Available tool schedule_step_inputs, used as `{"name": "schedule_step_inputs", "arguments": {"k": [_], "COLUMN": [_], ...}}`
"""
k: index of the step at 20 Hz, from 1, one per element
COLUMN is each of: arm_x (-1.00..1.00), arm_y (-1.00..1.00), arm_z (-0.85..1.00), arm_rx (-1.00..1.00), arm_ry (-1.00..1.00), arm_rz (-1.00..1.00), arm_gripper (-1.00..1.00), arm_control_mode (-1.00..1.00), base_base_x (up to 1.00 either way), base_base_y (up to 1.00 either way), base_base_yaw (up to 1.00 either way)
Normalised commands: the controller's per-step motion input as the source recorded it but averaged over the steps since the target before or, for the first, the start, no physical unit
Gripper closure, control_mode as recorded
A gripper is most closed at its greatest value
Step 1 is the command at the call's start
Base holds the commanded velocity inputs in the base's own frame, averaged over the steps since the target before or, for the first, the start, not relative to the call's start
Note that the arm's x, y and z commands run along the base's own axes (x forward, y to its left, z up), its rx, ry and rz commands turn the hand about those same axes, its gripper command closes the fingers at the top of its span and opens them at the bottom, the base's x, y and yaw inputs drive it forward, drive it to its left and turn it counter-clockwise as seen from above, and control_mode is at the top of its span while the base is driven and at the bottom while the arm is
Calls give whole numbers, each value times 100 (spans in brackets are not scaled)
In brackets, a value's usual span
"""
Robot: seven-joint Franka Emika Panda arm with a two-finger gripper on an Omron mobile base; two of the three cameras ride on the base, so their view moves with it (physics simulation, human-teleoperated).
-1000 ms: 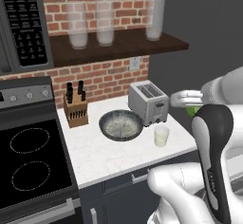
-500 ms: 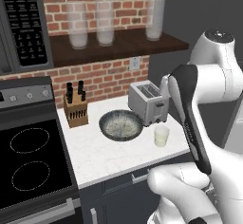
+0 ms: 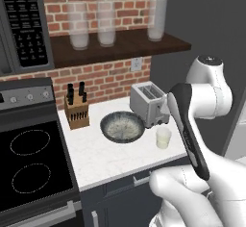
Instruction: Grab a lemon wedge from the fridge and one ice cube from the ice bowl, and put them in the glass of lemonade.
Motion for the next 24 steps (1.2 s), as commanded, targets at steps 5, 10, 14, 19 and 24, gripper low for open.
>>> {"name": "schedule_step_inputs", "arguments": {"k": [5,10,14,19,24], "arm_x": [64,83,40,9,9], "arm_y": [-11,0,0,0,0], "arm_z": [-52,-18,-23,-31,-24], "arm_rx": [3,0,0,-1,-2], "arm_ry": [-1,22,20,10,2], "arm_rz": [0,0,0,0,0], "arm_gripper": [100,100,100,100,100], "arm_control_mode": [-100,-100,-100,-100,-100], "base_base_x": [0,0,0,0,0], "base_base_y": [0,0,0,0,0], "base_base_yaw": [0,0,0,0,0]}}
